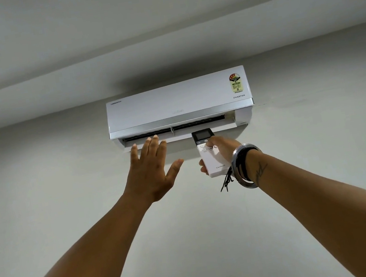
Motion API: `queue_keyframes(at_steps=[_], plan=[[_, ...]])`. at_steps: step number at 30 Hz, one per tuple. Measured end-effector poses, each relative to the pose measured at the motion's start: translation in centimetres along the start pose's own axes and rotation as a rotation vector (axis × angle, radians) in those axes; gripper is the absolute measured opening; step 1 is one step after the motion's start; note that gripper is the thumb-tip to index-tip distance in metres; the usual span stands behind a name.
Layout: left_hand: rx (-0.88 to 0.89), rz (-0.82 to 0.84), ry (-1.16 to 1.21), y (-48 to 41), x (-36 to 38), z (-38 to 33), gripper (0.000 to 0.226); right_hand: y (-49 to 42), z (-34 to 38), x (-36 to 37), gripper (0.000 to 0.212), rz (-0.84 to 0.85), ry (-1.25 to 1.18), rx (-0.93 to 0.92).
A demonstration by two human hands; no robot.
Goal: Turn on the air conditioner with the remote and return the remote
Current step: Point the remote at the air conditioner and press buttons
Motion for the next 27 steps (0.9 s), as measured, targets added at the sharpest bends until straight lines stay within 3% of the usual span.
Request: queue_keyframes(at_steps=[10, 17, 22, 27], plan=[[0.001, 0.010, 0.002, -0.2, 0.3, -0.5, 0.083, 1.0, 0.0, 0.4, 0.047, -0.005, 0.018, -0.091], [0.006, 0.016, -0.021, 0.0, 0.7, -0.6, 0.084, 2.2, 0.8, 0.1, 0.036, -0.093, 0.033, -0.075], [0.016, 0.009, -0.031, 0.3, 1.0, -0.5, 0.080, 2.1, 0.8, -0.6, 0.067, -0.190, 0.431, -0.152], [0.027, 0.023, -0.098, 0.7, 1.6, -0.4, 0.073, 1.0, 0.1, -1.7, 0.058, -0.324, 0.865, -0.283]])
Point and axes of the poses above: each hand's wrist, its own y-axis away from the middle knuckle, its own x-axis out of the palm, z = x × y, the point moved 5 cm from there along -y, towards the middle knuckle, and after that the axes turned 10 degrees about -x, right-handed, at the moved point
